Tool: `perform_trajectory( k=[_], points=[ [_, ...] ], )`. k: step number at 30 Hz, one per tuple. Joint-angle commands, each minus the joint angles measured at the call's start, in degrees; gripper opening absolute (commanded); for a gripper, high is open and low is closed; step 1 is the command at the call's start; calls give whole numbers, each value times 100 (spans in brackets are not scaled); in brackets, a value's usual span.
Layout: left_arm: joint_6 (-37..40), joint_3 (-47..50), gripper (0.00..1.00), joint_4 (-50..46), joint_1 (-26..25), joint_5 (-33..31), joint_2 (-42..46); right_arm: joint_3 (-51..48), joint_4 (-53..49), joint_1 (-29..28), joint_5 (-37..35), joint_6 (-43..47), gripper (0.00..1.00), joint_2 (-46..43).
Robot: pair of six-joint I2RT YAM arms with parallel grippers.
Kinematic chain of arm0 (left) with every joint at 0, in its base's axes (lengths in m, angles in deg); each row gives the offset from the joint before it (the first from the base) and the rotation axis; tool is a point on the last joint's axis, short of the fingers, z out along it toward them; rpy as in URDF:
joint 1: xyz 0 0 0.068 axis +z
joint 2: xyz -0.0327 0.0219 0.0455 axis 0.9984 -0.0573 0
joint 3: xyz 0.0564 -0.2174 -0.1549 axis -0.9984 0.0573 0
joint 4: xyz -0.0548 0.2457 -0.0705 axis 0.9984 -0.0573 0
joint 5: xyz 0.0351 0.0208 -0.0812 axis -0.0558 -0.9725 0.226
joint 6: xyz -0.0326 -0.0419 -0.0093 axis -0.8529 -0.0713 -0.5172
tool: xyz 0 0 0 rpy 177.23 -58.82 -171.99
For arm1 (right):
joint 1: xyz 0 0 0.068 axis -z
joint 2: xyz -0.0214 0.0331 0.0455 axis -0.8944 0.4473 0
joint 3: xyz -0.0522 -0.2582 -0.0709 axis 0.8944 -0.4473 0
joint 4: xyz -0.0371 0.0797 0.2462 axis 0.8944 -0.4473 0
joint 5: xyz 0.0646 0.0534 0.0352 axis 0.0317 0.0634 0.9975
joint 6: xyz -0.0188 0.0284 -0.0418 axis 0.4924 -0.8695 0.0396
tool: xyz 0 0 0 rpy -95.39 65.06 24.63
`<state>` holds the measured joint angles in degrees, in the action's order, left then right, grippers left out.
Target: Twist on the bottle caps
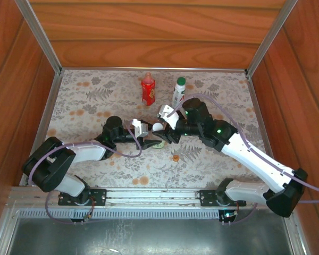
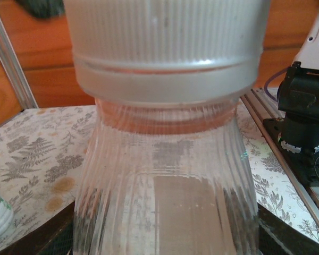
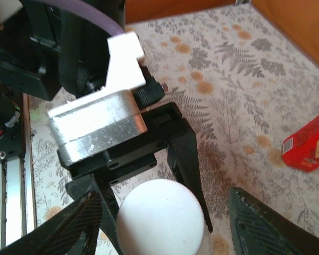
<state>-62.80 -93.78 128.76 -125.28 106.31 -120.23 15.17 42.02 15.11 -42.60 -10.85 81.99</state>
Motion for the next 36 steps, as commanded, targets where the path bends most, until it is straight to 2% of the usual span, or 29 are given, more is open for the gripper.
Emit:
perform_trajectory(
  k=[1, 8, 10, 12, 15, 17, 18, 24, 28, 32, 36],
  points=[
    [-41, -121, 60, 31, 10, 202, 37, 88, -70, 7, -86, 21, 61, 77],
    [-55, -172, 60, 0, 15, 220, -24, 16, -23, 11, 44, -38, 34, 109],
    [-67, -182, 62, -5, 16, 215, -32, -30, 58, 15, 41, -120, 33, 92],
    [-76, -184, 70, -11, 16, 158, -33, -89, 164, 17, -56, -199, 31, 61],
    [-109, -161, 89, -13, 13, -48, 41, -185, 261, 45, -600, -387, 28, 9],
    [-151, -84, 98, -13, 11, -304, 149, -312, 316, 164, -1063, -564, 28, -72],
    [-160, -41, 100, -10, 15, -458, 198, -376, 336, 249, -1155, -630, 28, -124],
    [-289, 122, 100, -5, -85, -1763, 345, -710, 567, 1006, -1829, -1202, 28, -397],
    [-292, 107, 100, 4, -268, -2573, 311, -648, 575, 1730, -2312, -1512, 28, -282],
    [-370, 17, 100, 22, -434, -3342, 197, -460, 738, 2524, -2171, -1696, 28, 36],
    [-427, -85, 100, 36, -526, -3579, 35, -122, 947, 3151, -1857, -1737, 28, 585]
  ],
)
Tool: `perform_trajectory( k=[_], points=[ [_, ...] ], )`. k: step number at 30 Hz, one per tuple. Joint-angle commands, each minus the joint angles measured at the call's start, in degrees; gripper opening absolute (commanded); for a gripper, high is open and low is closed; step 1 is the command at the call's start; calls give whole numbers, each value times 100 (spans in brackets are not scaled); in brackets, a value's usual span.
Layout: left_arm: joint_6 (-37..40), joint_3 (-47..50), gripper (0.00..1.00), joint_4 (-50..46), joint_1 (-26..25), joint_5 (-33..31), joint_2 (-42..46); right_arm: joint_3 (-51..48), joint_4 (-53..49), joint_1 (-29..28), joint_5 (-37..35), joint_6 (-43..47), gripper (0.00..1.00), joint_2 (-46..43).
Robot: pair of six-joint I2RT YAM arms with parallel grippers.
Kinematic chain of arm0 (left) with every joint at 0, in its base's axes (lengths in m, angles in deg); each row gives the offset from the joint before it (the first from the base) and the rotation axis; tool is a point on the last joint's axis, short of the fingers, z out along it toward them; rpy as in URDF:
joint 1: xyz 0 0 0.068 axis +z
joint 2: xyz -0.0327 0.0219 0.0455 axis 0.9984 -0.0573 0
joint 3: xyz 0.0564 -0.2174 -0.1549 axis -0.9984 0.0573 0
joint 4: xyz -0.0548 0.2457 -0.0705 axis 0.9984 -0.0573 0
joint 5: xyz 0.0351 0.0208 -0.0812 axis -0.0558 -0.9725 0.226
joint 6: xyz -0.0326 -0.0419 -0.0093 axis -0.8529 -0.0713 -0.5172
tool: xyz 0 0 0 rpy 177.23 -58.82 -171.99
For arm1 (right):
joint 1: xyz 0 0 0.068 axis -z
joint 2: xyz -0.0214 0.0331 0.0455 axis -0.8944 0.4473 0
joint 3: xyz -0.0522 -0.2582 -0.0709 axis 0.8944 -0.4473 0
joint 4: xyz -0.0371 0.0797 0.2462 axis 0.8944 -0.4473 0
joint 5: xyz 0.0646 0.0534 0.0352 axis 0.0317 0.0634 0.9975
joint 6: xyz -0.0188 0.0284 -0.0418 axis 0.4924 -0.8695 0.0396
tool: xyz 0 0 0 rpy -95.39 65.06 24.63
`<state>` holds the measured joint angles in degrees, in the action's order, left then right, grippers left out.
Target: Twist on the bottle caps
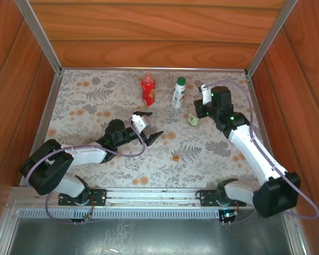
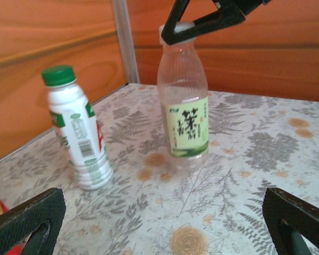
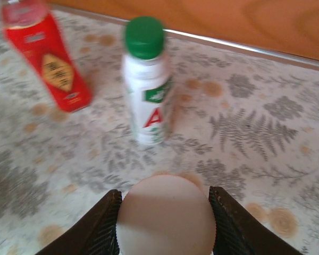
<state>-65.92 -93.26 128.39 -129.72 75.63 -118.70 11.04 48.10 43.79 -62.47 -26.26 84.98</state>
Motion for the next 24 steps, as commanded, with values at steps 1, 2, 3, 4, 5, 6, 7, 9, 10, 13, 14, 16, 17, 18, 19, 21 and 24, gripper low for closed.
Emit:
perform_trajectory(
  k=[1, 2, 3, 4, 5, 6, 7, 9, 10, 13, 14, 16, 17, 18, 19, 21, 24],
  points=[
    [-120, -155, 100, 76, -103, -513, -160, 385, 435, 436, 252, -196, 28, 462],
    [-120, -173, 100, 77, -131, -513, -189, 473, 543, 576, 360, -204, 28, 626],
    [-120, -182, 100, 77, -143, -510, -209, 574, 605, 685, 446, -220, 28, 770],
    [-119, -191, 100, 77, -160, -514, -233, 700, 646, 805, 529, -222, 28, 953],
    [-124, -191, 100, 77, -168, -511, -246, 833, 675, 901, 598, -223, 28, 1137],
    [-124, -196, 100, 77, -173, -498, -255, 964, 692, 969, 629, -214, 28, 1283],
    [-134, -199, 100, 77, -174, -474, -262, 1105, 700, 1037, 677, -197, 29, 1460],
    [-141, -194, 100, 77, -173, -473, -272, 1358, 703, 1145, 730, -171, 29, 1756],
    [-134, -191, 100, 73, -179, -477, -281, 1478, 705, 1184, 763, -144, 29, 1912],
    [-117, -187, 100, 75, -175, -503, -291, 1744, 706, 1279, 809, -125, 30, 2264],
    [-118, -174, 100, 69, -175, -505, -291, 1797, 715, 1305, 849, -125, 31, 2353],
    [-129, -153, 100, 70, -174, -553, -289, 1850, 741, 1337, 871, -116, 33, 2485],
    [-140, -149, 100, 74, -172, -608, -294, 1852, 762, 1348, 872, -117, 33, 2537],
    [-131, -139, 100, 68, -170, -650, -291, 1857, 757, 1362, 876, -108, 33, 2535],
    [-108, -115, 100, 68, -165, -682, -283, 1852, 763, 1366, 880, -92, 34, 2538],
    [-79, -71, 100, 75, -138, -768, -249, 1849, 747, 1375, 911, -49, 37, 2762],
    [-93, 6, 100, 68, -31, -800, -174, 1826, 728, 1375, 917, 32, 42, 2797]
  ],
)
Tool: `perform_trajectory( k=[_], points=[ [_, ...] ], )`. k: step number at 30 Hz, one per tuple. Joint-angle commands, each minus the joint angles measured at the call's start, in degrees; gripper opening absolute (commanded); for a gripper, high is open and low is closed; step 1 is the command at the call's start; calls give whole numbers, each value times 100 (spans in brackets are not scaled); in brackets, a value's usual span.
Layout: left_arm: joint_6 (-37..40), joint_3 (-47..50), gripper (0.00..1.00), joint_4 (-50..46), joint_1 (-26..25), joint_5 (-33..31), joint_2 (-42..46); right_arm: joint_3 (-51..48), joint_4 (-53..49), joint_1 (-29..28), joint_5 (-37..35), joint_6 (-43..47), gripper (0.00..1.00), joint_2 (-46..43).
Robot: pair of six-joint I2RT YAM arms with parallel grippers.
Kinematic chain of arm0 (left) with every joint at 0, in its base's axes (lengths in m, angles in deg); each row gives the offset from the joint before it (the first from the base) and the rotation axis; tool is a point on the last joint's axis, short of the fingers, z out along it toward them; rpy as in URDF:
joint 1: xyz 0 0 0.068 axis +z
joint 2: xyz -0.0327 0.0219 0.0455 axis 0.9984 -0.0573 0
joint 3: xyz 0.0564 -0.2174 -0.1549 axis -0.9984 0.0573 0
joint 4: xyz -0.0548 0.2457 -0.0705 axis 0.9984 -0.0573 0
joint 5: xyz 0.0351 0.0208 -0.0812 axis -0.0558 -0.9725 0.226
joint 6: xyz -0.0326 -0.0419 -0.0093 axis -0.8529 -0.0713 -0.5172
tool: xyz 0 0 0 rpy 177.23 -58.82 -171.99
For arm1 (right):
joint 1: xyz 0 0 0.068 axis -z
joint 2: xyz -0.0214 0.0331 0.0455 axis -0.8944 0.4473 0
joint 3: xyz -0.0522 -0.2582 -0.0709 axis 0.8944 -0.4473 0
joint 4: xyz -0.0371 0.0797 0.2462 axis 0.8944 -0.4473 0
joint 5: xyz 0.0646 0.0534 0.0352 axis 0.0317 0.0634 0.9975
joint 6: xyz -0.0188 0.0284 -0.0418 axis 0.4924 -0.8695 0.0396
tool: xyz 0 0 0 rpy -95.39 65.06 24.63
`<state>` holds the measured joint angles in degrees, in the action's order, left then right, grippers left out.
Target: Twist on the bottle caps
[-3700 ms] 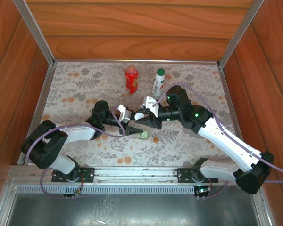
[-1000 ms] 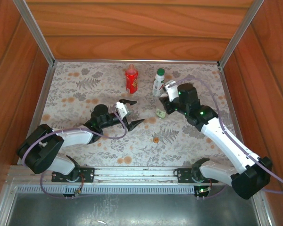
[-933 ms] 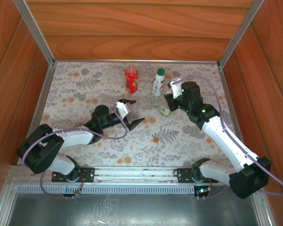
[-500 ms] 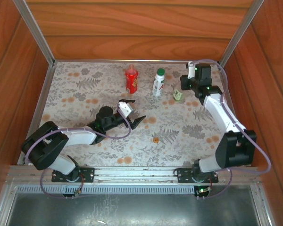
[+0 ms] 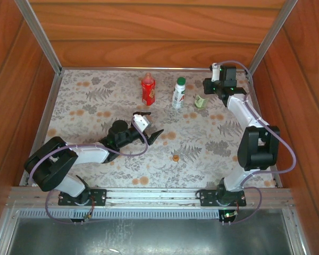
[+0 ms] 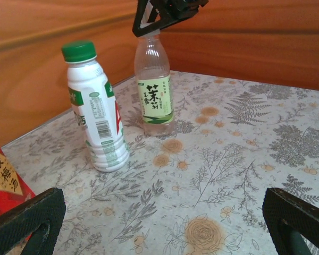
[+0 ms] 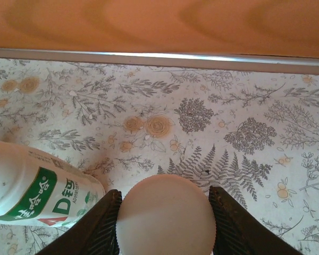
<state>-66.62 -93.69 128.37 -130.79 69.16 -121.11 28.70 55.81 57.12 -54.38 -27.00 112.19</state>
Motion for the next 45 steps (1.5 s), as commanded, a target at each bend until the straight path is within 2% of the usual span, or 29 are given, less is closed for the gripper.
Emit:
perform_trajectory(
  k=[1, 7, 11, 13, 14, 20, 25, 34, 45],
  points=[
    [-39, 86, 100, 77, 125, -164, 104, 59, -53, 43, 131, 124, 45, 70],
    [-195, 279, 100, 61, 534, -169, 291, 249, -289, 42, 257, 187, 67, -99],
    [-309, 342, 100, 60, 1005, -25, 314, 140, -290, 42, 328, 195, 88, -679],
    [-351, 318, 100, 61, 1272, 142, 263, 34, -332, 25, 360, 229, 90, -934],
    [-387, 275, 100, 61, 1429, 245, 197, -40, -343, 6, 401, 250, 94, -1081],
    [-485, -323, 100, 61, 2117, 958, -450, -481, -467, -369, 694, 422, 96, -1997],
    [-590, -1113, 100, 61, 2418, 1791, -1154, -740, -734, -875, 714, 577, 97, -2532],
    [-596, -2326, 100, 60, 2454, 1939, -2137, -1165, -929, -1592, 762, 584, 97, -2968],
    [-615, -3409, 100, 61, 2465, 1846, -3076, -1496, -1073, -1647, 417, 699, 97, -3268]
  ],
)
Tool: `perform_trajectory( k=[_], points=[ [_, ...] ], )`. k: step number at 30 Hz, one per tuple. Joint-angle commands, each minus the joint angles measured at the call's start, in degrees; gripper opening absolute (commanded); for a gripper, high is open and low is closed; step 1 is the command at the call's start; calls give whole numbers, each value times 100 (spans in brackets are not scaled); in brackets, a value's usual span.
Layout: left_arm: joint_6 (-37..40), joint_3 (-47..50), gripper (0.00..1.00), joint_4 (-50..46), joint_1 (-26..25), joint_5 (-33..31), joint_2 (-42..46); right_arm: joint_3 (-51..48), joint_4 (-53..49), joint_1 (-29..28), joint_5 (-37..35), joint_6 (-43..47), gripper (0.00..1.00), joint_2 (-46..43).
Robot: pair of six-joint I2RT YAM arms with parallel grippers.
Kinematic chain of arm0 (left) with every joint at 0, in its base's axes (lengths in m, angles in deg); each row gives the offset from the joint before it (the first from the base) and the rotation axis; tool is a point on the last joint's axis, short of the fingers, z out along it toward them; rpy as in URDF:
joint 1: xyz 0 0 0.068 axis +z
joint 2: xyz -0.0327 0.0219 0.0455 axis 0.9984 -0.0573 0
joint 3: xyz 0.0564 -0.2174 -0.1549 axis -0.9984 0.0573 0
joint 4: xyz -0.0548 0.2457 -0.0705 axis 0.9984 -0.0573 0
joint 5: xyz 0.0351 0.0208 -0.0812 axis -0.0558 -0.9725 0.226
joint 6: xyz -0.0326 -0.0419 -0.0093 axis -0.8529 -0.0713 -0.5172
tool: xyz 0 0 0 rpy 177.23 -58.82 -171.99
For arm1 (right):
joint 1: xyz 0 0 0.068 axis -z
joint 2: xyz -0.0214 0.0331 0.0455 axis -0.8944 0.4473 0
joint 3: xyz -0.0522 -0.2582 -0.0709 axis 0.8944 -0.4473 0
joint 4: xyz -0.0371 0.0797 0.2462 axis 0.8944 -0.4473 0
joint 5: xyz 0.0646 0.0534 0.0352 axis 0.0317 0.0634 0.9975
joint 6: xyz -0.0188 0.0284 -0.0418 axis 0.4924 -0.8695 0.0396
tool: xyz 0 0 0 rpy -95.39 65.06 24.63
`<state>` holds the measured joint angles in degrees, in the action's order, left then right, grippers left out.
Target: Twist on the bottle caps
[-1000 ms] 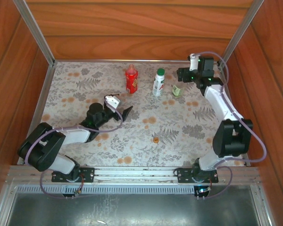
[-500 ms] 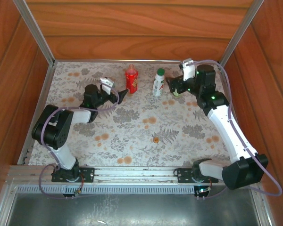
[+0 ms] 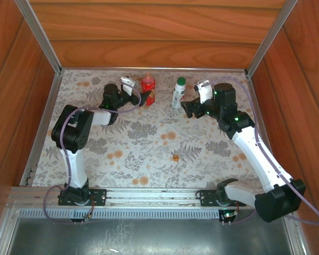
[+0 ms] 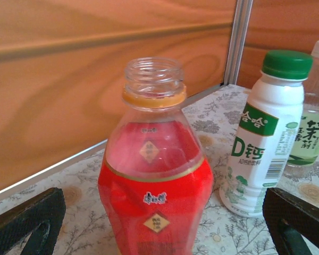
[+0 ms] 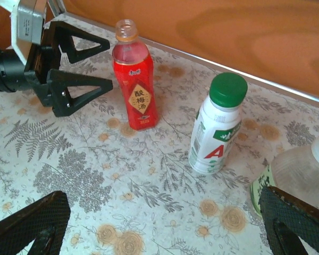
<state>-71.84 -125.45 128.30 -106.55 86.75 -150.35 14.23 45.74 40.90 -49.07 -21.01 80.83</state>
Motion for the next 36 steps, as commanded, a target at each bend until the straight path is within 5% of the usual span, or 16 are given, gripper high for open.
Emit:
perform_trajectory(
  k=[1, 8, 27, 36],
  points=[
    [-136, -329, 100, 59, 41, 127, -233, -54, -57, -32, -115, 97, 97, -140],
    [-280, -808, 99, 58, 37, 312, -699, -109, 41, -27, -120, 45, 97, -70],
    [-216, -992, 60, 60, -27, 888, -885, -325, 103, -24, -362, 68, 97, -105],
    [-79, -516, 59, 68, -63, 1148, -374, -481, 196, -24, -384, -83, 97, -215]
  ],
)
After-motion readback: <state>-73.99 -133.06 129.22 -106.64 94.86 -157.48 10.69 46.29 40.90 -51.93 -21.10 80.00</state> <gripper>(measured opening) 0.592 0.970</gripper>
